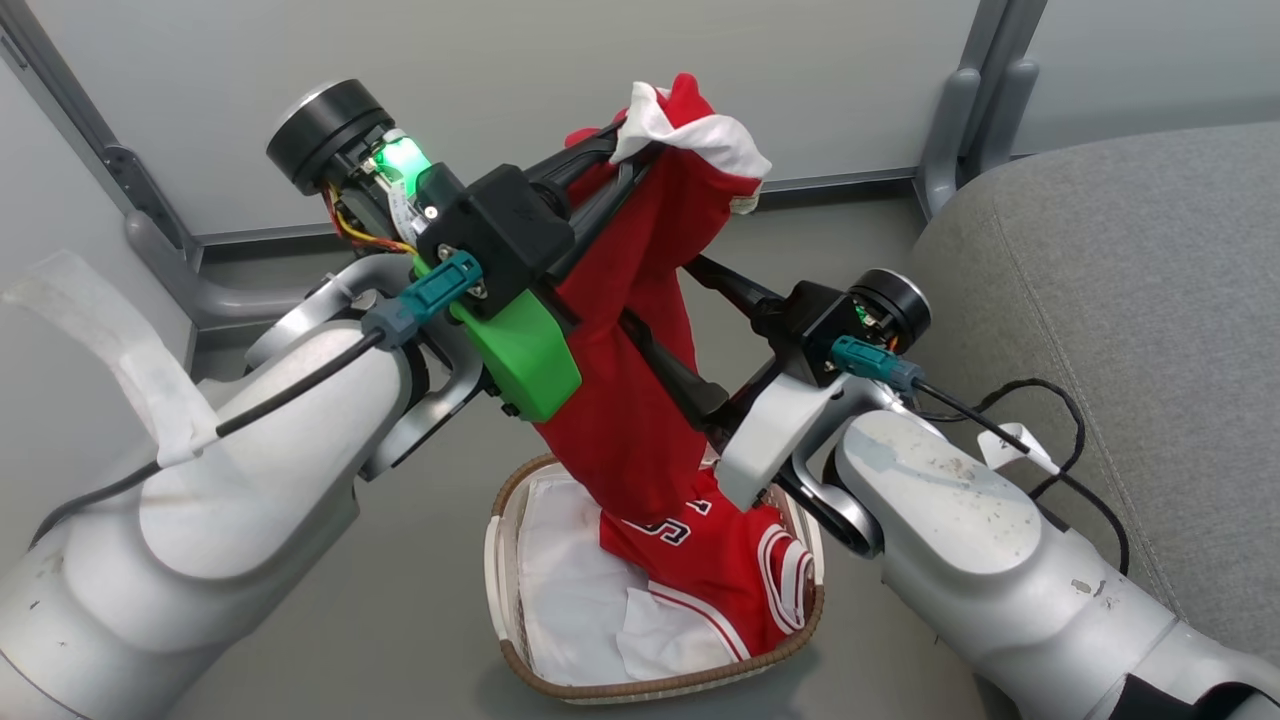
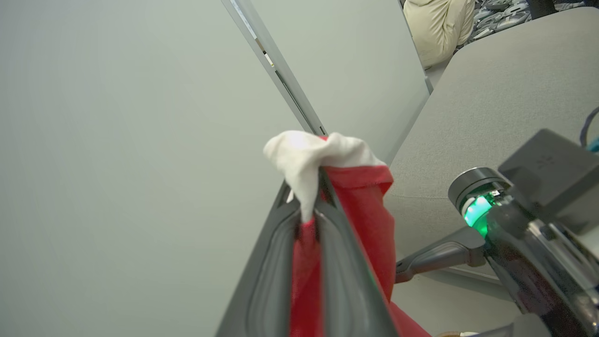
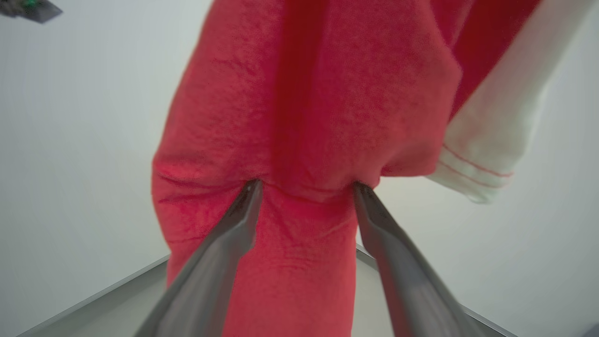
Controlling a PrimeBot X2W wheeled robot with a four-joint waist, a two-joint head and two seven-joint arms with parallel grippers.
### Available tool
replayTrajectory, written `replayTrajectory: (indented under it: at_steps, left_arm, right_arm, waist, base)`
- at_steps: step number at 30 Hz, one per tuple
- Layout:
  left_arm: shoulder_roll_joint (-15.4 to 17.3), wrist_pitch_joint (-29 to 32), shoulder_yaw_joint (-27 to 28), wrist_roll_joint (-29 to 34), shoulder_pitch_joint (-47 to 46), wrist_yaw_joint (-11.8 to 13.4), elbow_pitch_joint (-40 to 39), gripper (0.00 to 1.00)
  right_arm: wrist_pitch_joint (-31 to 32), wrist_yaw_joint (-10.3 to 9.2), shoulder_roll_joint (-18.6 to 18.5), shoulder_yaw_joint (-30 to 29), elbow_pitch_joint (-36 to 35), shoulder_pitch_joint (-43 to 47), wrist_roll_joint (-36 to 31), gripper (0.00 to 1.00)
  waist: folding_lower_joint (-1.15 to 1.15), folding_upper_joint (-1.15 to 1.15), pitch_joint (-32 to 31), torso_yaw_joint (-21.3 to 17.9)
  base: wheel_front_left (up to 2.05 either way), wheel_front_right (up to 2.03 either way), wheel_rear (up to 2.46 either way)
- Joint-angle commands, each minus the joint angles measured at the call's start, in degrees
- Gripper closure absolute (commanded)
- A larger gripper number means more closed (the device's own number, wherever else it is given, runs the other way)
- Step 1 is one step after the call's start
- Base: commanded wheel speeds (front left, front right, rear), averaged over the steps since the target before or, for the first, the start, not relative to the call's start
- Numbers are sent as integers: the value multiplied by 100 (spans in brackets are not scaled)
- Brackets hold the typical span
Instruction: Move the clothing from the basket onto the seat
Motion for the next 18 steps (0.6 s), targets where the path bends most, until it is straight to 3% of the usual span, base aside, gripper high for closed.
replayTrajectory:
  at_steps: [1, 5, 6, 7, 9, 11, 18]
  left_arm:
    - [-35, -38, -23, -30, -64, -6, 18, 100]
    - [-81, -74, -59, -58, -47, -11, 39, 100]
    - [-93, -87, -64, -69, -45, -12, 41, 100]
    - [-102, -92, -68, -87, -41, -12, 40, 100]
    - [-105, -104, -66, -98, -34, -9, 36, 100]
    - [-74, -110, -30, -134, -13, 24, 49, 100]
    - [187, -152, 139, -296, 188, 163, 177, 100]
  right_arm:
    - [-12, -2, -22, 102, 26, -80, 75, 0]
    - [-12, -2, -26, 447, 117, -253, 188, 0]
    - [-12, -2, -13, 500, 151, -298, 199, 5]
    - [-12, -2, 8, 540, 180, -327, 215, 44]
    - [-12, -2, 54, 645, 208, -392, 205, 68]
    - [-12, -2, 67, 709, 216, -439, 207, 100]
    - [-12, -2, -43, 745, 115, -344, 192, 100]
  waist:
    - [0, 0, -4, 17]
    - [0, 0, -8, 59]
    - [0, 0, -5, 70]
    - [0, 0, -1, 79]
    - [0, 0, 12, 99]
    - [0, 0, 28, 119]
    - [0, 0, 44, 129]
  base:
    - [0, 0, 0]
    - [0, 0, 0]
    - [0, 0, 0]
    - [0, 0, 0]
    - [0, 0, 0]
    - [0, 0, 0]
    - [0, 0, 0]
